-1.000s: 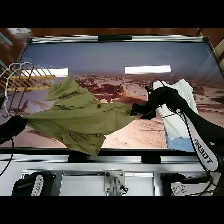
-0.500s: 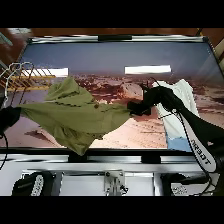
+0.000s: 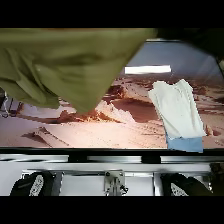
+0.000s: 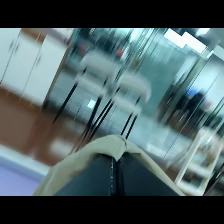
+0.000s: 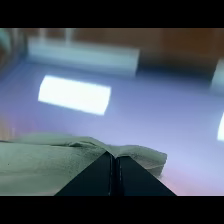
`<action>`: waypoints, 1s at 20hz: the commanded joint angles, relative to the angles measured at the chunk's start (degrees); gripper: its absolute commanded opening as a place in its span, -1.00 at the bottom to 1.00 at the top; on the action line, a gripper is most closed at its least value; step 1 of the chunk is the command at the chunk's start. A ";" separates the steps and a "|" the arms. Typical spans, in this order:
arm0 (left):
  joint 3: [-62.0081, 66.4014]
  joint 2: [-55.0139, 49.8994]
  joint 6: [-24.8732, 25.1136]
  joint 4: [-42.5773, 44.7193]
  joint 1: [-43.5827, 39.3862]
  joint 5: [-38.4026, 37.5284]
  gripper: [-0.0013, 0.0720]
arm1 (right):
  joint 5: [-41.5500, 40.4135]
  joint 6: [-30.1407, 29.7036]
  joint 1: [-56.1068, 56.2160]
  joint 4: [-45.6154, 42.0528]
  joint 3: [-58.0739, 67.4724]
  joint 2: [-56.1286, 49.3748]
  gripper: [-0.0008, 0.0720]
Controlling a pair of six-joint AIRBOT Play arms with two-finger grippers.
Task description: Fold the shirts.
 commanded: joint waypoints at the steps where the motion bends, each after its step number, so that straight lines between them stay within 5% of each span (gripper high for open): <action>1: 15.19 -4.37 0.68 -6.08 -0.02 2.56 -0.87 | 9.75 -1.38 -0.24 -4.76 7.89 9.64 -0.77; 4: 20.52 -4.02 1.77 -6.12 -0.02 0.66 -0.87 | 8.17 -1.16 -0.24 -4.72 8.55 14.03 -0.77; 8: 21.73 -2.91 7.93 -4.96 0.00 -11.04 -0.87 | 4.15 -1.18 -0.24 -4.87 8.55 15.82 -0.77; 13: 21.73 -2.45 8.22 0.79 0.00 -19.63 -0.87 | 2.38 2.71 -0.24 -15.69 8.52 15.63 -0.77; 20: 15.17 -6.67 8.17 4.87 -0.02 -35.58 -0.87 | -17.92 6.38 -0.24 -25.07 8.46 5.55 -0.77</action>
